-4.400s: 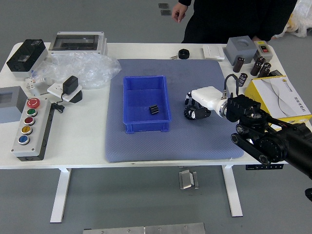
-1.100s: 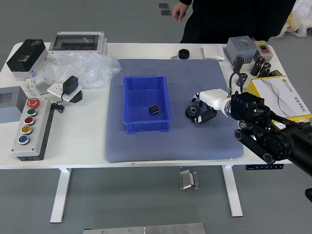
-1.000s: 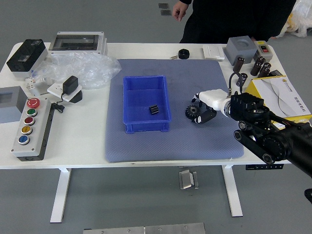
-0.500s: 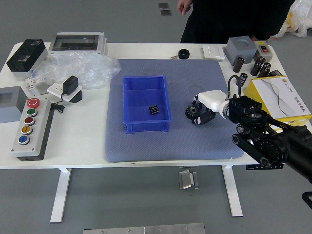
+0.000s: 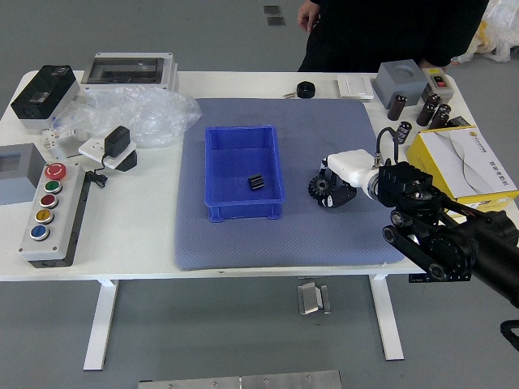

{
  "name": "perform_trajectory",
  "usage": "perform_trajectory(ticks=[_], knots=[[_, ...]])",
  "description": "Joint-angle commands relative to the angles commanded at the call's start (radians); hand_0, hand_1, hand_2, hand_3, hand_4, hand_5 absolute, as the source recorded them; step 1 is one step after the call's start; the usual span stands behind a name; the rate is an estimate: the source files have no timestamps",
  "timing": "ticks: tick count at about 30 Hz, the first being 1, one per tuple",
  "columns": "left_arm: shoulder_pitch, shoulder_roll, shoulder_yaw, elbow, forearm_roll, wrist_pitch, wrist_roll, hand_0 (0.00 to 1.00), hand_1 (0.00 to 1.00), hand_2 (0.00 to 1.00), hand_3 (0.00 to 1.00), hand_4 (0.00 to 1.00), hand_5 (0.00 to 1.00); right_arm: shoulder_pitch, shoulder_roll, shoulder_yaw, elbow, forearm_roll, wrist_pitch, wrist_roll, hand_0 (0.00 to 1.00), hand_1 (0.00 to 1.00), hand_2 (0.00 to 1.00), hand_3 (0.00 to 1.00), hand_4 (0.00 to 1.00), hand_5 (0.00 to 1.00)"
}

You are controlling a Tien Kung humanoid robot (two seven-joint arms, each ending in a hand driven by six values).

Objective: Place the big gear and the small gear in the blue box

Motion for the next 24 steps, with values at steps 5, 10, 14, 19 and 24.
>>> perform_trajectory(ticks=[5, 10, 14, 19, 24], knots=[[0.000, 0.000, -0.001, 0.000, 0.000, 0.000, 0.000, 0.861, 0.831, 0.814, 0.835, 0.708, 0.306, 0.002, 0.002, 0.000, -0.005, 0.005, -0.021, 0.001, 0.480, 0.389, 0.461, 0.605, 0.654, 0.281], [0.000, 0.000, -0.001, 0.000, 0.000, 0.000, 0.000, 0.861, 0.831, 0.812, 0.835, 0.708, 0.307, 0.003, 0.003, 0.001, -0.009, 0.009, -0.036, 0.002, 0.505, 0.385, 0.462, 0.602, 0.582, 0.271], [-0.001, 0.000, -0.002, 0.000, -0.001, 0.000, 0.000, 0.861, 0.831, 0.812, 0.835, 0.708, 0.307, 0.004, 0.001, 0.002, -0.011, 0.012, -0.043, 0.004, 0.505, 0.385, 0.462, 0.602, 0.582, 0.271], [0.000, -0.001, -0.002, 0.000, -0.002, 0.000, 0.000, 0.861, 0.831, 0.812, 0.835, 0.707, 0.307, 0.004, -0.001, 0.009, -0.010, 0.016, -0.047, 0.006, 0.500, 0.383, 0.455, 0.601, 0.577, 0.281], [-0.001, -0.001, -0.004, 0.000, -0.002, 0.000, 0.000, 0.861, 0.830, 0.812, 0.835, 0.707, 0.307, 0.001, -0.002, 0.025, -0.008, 0.019, -0.052, 0.008, 0.503, 0.382, 0.454, 0.601, 0.571, 0.288]])
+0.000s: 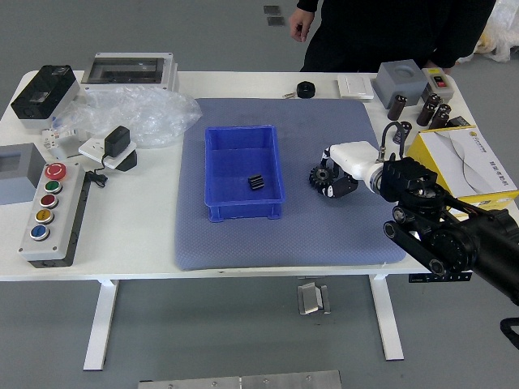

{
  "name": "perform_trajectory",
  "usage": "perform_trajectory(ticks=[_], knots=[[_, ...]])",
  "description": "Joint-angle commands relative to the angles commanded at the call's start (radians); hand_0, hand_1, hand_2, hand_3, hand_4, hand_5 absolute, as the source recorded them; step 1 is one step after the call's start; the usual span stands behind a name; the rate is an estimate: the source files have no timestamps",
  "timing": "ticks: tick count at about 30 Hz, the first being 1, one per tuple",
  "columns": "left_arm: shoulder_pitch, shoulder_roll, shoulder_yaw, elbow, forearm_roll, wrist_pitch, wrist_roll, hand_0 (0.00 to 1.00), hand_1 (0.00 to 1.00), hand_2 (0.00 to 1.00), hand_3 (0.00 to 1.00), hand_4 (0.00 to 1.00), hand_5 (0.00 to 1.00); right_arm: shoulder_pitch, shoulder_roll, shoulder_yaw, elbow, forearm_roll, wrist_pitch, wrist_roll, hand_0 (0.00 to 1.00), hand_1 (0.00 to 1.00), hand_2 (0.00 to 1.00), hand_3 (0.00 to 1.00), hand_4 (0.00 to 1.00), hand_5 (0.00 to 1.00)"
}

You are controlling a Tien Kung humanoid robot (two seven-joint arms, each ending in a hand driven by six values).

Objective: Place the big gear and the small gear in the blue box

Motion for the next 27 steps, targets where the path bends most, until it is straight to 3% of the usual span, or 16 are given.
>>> perform_trajectory(ticks=[15, 22, 27], knots=[[0.000, 0.002, -0.004, 0.000, -0.001, 0.000, -0.001, 0.861, 0.831, 0.813, 0.834, 0.707, 0.307, 0.013, -0.033, 0.083, 0.026, -0.005, 0.008, -0.002, 0.518, 0.380, 0.452, 0.601, 0.562, 0.292], [0.001, 0.007, -0.005, 0.000, -0.002, 0.001, -0.001, 0.861, 0.831, 0.813, 0.834, 0.706, 0.303, 0.045, -0.071, 0.113, 0.092, -0.013, 0.025, -0.016, 0.522, 0.384, 0.452, 0.598, 0.558, 0.291], [0.002, 0.009, -0.005, 0.000, 0.000, 0.000, 0.000, 0.861, 0.831, 0.813, 0.834, 0.706, 0.303, 0.072, -0.072, 0.112, 0.169, -0.021, 0.035, -0.031, 0.522, 0.384, 0.452, 0.598, 0.558, 0.291]])
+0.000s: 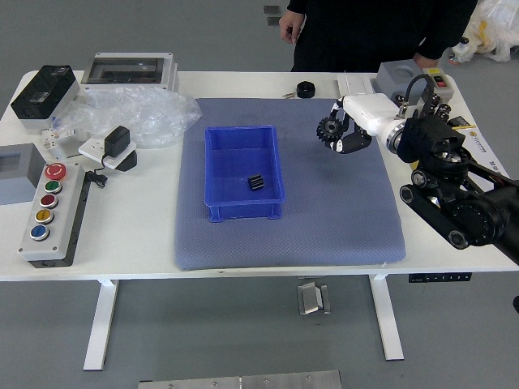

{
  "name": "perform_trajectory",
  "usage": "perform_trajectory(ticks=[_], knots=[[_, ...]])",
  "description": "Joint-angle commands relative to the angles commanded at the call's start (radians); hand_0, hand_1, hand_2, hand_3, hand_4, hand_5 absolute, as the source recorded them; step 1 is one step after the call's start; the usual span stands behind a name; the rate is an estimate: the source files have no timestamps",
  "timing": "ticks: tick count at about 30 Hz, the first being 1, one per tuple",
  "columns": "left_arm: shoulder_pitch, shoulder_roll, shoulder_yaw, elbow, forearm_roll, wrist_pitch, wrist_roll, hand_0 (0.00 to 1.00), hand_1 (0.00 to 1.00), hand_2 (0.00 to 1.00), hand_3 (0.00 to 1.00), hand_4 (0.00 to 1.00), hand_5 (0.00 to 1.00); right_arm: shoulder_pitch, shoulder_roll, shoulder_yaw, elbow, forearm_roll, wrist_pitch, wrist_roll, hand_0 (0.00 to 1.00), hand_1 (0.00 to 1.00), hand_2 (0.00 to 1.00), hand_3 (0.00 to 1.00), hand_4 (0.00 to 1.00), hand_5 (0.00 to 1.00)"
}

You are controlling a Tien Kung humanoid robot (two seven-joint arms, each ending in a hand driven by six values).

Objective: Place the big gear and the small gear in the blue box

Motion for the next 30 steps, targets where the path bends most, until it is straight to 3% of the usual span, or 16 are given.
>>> perform_trajectory(ticks=[6, 12, 18, 19, 24, 25, 30], knots=[[0.002, 0.002, 0.001, 0.000, 0.005, -0.001, 0.001, 0.861, 0.831, 0.812, 0.835, 0.706, 0.302, 0.030, 0.054, -0.037, 0.040, 0.002, 0.008, -0.011, 0.522, 0.383, 0.453, 0.597, 0.555, 0.293], [0.004, 0.006, 0.007, 0.000, 0.011, -0.001, 0.003, 0.861, 0.831, 0.812, 0.834, 0.706, 0.302, 0.046, 0.140, -0.059, 0.023, 0.004, 0.005, -0.012, 0.522, 0.384, 0.452, 0.596, 0.554, 0.293], [0.003, 0.008, 0.012, 0.000, 0.015, -0.002, 0.003, 0.861, 0.831, 0.813, 0.834, 0.704, 0.299, 0.046, 0.192, -0.055, 0.004, 0.006, 0.000, -0.010, 0.523, 0.384, 0.452, 0.597, 0.553, 0.297], [0.003, 0.008, 0.012, 0.000, 0.015, -0.002, 0.003, 0.861, 0.831, 0.813, 0.834, 0.703, 0.299, 0.045, 0.196, -0.055, 0.002, 0.007, 0.001, -0.009, 0.487, 0.392, 0.471, 0.616, 0.645, 0.339], [0.005, 0.010, 0.014, 0.000, 0.014, -0.002, 0.004, 0.861, 0.831, 0.813, 0.834, 0.703, 0.299, 0.040, 0.207, -0.039, -0.014, 0.021, 0.025, -0.004, 0.487, 0.392, 0.471, 0.616, 0.645, 0.339], [0.005, 0.010, 0.014, 0.000, 0.014, -0.002, 0.004, 0.861, 0.831, 0.813, 0.834, 0.703, 0.298, 0.040, 0.208, -0.035, -0.017, 0.024, 0.032, -0.004, 0.479, 0.470, 0.589, 0.768, 0.864, 0.545], [0.003, 0.008, 0.013, 0.000, 0.014, -0.002, 0.003, 0.861, 0.831, 0.813, 0.834, 0.703, 0.298, 0.041, 0.209, -0.019, -0.025, 0.036, 0.058, 0.000, 0.479, 0.470, 0.589, 0.768, 0.864, 0.545]])
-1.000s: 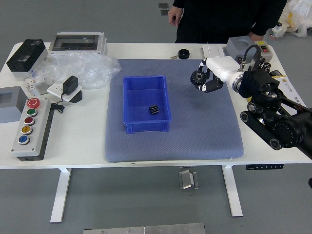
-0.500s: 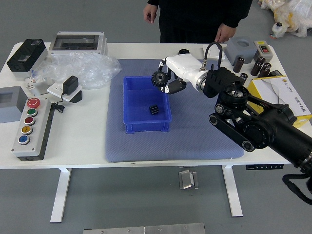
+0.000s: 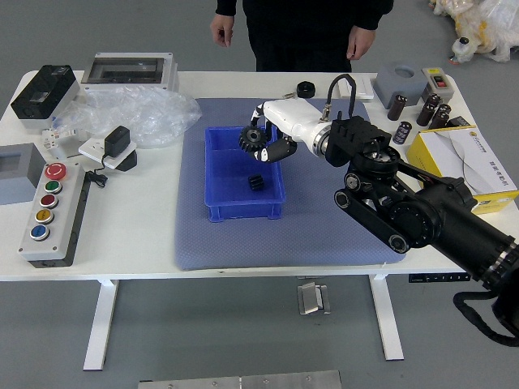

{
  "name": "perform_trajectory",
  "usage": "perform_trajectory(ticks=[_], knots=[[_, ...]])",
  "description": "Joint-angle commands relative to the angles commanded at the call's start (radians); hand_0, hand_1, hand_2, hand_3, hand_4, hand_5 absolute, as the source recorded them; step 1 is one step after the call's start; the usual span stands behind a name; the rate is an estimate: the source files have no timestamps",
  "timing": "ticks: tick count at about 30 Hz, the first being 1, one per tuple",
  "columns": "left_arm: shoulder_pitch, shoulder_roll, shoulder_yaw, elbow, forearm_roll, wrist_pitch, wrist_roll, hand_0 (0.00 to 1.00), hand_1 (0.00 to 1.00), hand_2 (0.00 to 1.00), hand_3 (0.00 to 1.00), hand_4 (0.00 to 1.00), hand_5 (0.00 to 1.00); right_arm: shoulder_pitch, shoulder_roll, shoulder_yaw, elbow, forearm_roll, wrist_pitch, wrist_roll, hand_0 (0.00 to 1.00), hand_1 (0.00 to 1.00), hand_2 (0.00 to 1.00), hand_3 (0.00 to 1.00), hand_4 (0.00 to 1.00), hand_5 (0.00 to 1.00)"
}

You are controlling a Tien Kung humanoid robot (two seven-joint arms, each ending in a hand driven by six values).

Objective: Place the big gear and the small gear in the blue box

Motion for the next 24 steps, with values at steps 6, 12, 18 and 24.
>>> perform_trajectory(ticks=[6, 12, 18, 24], knots=[[0.000, 0.001, -0.001, 0.000, 0.000, 0.001, 0.001, 0.861, 0.831, 0.812, 0.834, 0.703, 0.298, 0.007, 0.000, 0.014, -0.003, 0.004, 0.017, 0.004, 0.540, 0.530, 0.671, 0.879, 0.913, 0.597], [0.000, -0.001, -0.004, 0.000, -0.003, 0.001, -0.001, 0.862, 0.831, 0.812, 0.834, 0.703, 0.297, 0.002, -0.013, 0.028, 0.013, 0.004, 0.025, 0.002, 0.585, 0.554, 0.702, 0.916, 0.940, 0.630], [0.003, -0.003, -0.010, 0.000, -0.010, 0.002, -0.001, 0.862, 0.831, 0.812, 0.835, 0.703, 0.297, -0.039, -0.096, 0.077, 0.074, 0.006, 0.021, -0.005, 0.576, 0.542, 0.687, 0.875, 0.946, 0.644], [0.003, -0.006, -0.017, 0.000, -0.014, 0.003, -0.003, 0.862, 0.831, 0.812, 0.834, 0.703, 0.297, -0.125, -0.201, 0.166, 0.125, 0.035, -0.002, -0.002, 0.566, 0.536, 0.667, 0.836, 0.917, 0.638]])
